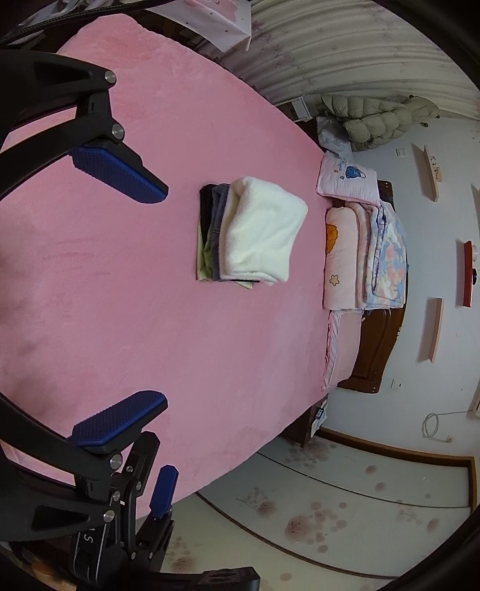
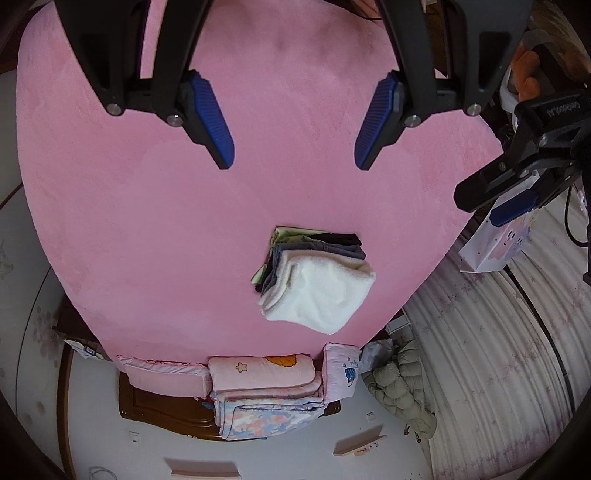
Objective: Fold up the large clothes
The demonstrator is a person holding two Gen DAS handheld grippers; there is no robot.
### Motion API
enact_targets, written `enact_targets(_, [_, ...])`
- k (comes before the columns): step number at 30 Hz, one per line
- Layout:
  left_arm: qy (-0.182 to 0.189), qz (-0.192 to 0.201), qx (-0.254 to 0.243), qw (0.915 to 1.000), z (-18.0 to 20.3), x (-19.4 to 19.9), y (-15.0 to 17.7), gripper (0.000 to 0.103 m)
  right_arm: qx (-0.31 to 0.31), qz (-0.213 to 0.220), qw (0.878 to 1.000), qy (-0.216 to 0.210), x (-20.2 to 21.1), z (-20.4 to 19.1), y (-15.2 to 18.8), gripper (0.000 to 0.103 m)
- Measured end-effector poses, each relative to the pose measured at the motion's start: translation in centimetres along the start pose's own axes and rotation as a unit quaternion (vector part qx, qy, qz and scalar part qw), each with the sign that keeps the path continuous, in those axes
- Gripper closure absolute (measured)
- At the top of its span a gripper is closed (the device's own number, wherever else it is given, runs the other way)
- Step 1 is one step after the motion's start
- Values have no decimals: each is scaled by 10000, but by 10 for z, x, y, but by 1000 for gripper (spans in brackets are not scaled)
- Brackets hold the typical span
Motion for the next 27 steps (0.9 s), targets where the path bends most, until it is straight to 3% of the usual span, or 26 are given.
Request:
enact_targets(12, [-375, 104, -97, 9992, 43, -2, 70, 2, -29, 165, 9983, 560, 15, 24, 79, 35])
enact_targets(27, [-720, 147, -153, 9972, 62, 2, 141, 2, -761, 513, 9903, 1042, 22, 53, 162, 35])
Point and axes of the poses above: each gripper's, at about its wrist camera, not at the fingertips, and x roughly against the way its jaws point, z to its right, y to its underside, the point moved 4 cm from there along -x, roughly the way its jaws point, and after that the axes turned 4 degrees about y, right-handed, at the moved point
